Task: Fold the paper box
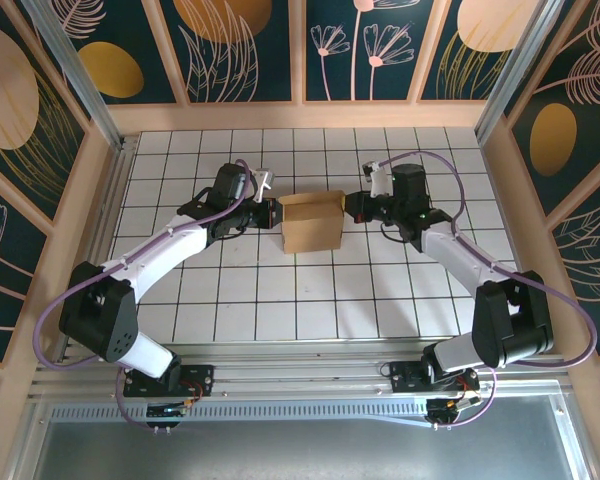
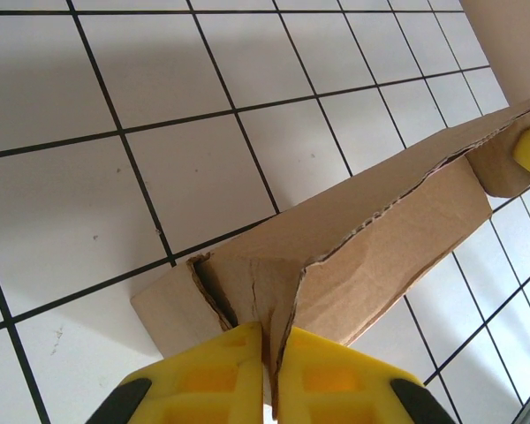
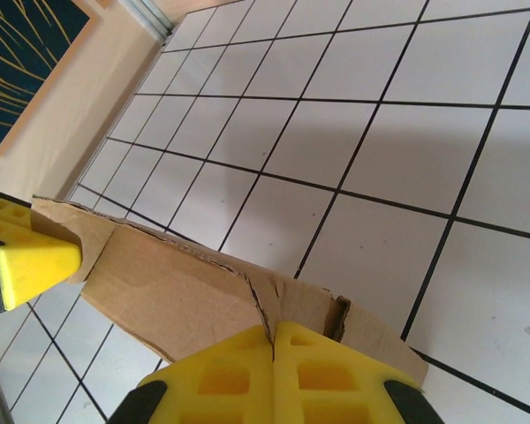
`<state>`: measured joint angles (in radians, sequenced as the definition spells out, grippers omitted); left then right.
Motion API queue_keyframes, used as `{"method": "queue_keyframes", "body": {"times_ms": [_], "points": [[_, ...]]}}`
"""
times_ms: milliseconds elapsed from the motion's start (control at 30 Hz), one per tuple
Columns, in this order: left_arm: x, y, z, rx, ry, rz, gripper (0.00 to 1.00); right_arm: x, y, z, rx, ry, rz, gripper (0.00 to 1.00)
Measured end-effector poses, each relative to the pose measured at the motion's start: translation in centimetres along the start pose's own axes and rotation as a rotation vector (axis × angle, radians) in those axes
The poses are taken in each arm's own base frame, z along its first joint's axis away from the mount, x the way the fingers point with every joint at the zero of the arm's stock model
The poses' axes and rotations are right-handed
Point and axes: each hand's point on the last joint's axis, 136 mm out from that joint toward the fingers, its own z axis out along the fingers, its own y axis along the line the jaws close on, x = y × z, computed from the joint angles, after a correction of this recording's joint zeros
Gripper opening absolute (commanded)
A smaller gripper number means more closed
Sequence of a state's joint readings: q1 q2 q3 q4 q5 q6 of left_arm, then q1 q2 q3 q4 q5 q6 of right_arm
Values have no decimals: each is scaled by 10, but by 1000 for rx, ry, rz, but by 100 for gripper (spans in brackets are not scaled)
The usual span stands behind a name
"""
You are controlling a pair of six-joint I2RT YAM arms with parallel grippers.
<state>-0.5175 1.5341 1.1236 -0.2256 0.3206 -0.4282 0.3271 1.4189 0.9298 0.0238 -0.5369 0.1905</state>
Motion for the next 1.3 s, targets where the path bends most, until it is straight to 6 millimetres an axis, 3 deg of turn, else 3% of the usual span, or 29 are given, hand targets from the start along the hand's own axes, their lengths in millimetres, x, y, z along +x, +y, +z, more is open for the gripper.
{"method": "queue_keyframes", "body": {"times_ms": [800,1300], "points": [[2,6,2,0,-46,-22,10,10,3,2,48,-98,11,0],[18,12,-1,-26,-82,-32,19,26,9,1,68,-116,-31,0]]}}
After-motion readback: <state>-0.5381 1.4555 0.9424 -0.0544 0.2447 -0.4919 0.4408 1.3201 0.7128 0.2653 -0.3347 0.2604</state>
